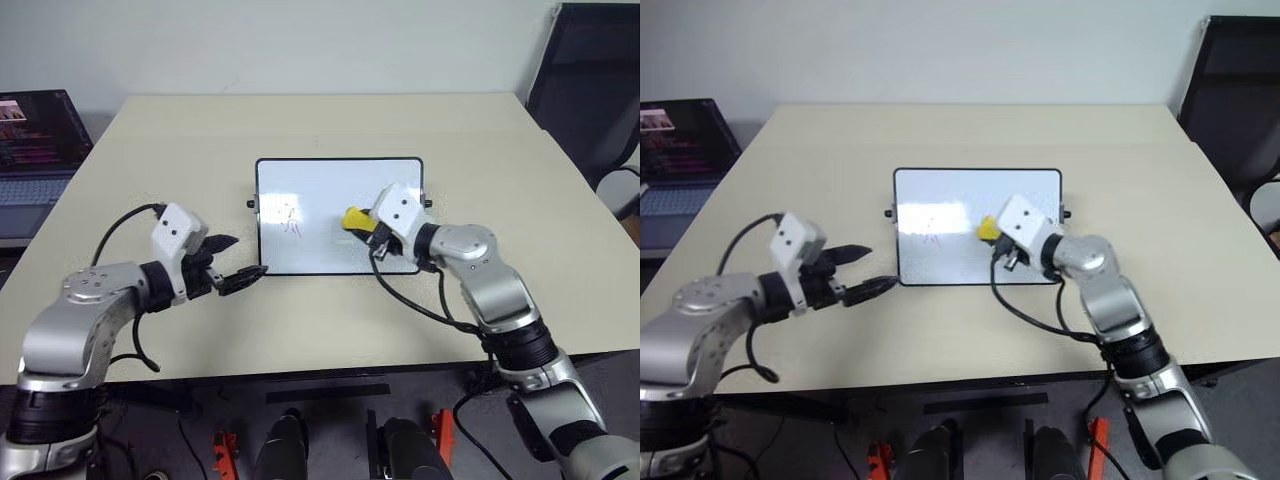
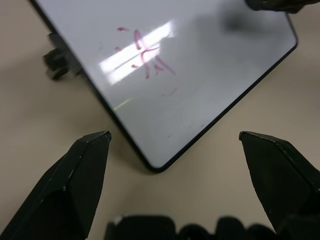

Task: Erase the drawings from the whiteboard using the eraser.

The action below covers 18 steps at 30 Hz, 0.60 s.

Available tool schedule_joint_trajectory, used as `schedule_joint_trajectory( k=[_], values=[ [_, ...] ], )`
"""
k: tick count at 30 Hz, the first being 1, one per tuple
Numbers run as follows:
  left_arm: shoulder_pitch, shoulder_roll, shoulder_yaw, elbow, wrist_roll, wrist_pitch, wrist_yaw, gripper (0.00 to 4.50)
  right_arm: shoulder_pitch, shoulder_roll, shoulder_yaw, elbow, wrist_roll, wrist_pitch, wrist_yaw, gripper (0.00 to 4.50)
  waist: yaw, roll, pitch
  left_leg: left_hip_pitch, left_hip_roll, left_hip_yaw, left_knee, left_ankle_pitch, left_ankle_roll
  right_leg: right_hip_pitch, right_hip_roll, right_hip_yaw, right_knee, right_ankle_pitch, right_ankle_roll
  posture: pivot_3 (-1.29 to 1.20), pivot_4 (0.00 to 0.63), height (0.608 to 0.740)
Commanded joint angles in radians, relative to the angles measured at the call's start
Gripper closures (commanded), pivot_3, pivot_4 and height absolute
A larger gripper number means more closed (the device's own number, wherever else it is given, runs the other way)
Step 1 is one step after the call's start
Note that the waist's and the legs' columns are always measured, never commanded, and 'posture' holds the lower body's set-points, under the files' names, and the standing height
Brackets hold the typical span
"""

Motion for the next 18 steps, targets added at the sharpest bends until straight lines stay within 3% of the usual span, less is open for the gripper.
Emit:
schedule_joint_trajectory(
  k=[1,12,18],
  values=[
    [0.019,0.031,0.054,-0.022,-0.002,-0.014,0.013,0.00,-0.060,0.059,0.037,0.018,-0.004,0.009,-0.046,3.33,0.000,0.000,0.000,0.000,0.000,0.000,0.001,0.000,0.000,0.000,0.000,0.000,0.000,0.000,0.000,0.00,0.150,0.740],
    [0.007,0.077,0.032,0.060,0.023,-0.056,-0.002,0.00,-0.318,0.177,0.212,0.479,-0.163,-0.351,-0.138,3.33,0.003,0.000,0.000,0.001,0.001,0.000,0.002,0.001,0.000,0.000,0.001,0.000,0.000,0.002,0.001,0.00,0.150,0.740],
    [-0.034,0.083,-0.006,0.079,0.033,-0.070,-0.019,0.00,-0.481,0.272,0.196,0.793,-0.179,-0.370,-0.135,3.33,0.001,0.000,0.000,0.000,0.001,0.000,-0.001,0.001,0.000,-0.001,0.002,0.000,0.001,0.003,-0.002,0.00,0.150,0.740]
  ],
)
